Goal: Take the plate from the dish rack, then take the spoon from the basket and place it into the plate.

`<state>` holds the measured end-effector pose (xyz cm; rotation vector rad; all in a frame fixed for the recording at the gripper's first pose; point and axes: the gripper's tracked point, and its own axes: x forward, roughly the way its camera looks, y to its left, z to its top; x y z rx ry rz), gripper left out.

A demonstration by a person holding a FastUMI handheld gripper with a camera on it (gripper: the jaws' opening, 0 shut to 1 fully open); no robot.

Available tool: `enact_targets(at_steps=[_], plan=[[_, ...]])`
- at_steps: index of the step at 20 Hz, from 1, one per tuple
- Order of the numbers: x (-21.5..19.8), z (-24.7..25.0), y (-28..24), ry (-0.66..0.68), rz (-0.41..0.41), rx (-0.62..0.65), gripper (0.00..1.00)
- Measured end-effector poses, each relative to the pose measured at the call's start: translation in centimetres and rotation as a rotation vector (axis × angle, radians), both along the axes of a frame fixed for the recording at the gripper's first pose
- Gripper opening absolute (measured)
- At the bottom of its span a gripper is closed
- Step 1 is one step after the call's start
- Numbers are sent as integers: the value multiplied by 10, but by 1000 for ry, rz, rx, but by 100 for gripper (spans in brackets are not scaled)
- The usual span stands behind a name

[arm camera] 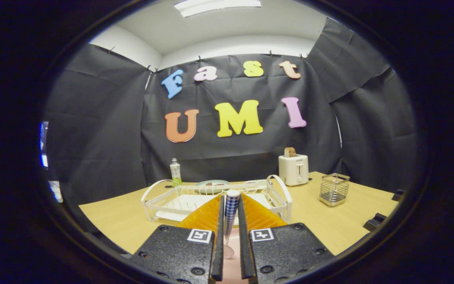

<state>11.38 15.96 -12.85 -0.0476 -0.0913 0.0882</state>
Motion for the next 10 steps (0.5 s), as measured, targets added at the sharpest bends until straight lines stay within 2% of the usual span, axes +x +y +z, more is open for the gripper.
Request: enact_targets(at_steps=[5, 6, 7, 10], plan=[[-6, 13, -27, 37, -25, 31, 29], [-6, 16, -37, 39, -42, 37, 39], [-6, 20, -44, 48, -55, 37, 44], [-9, 28, -51, 85, -44, 46, 69]])
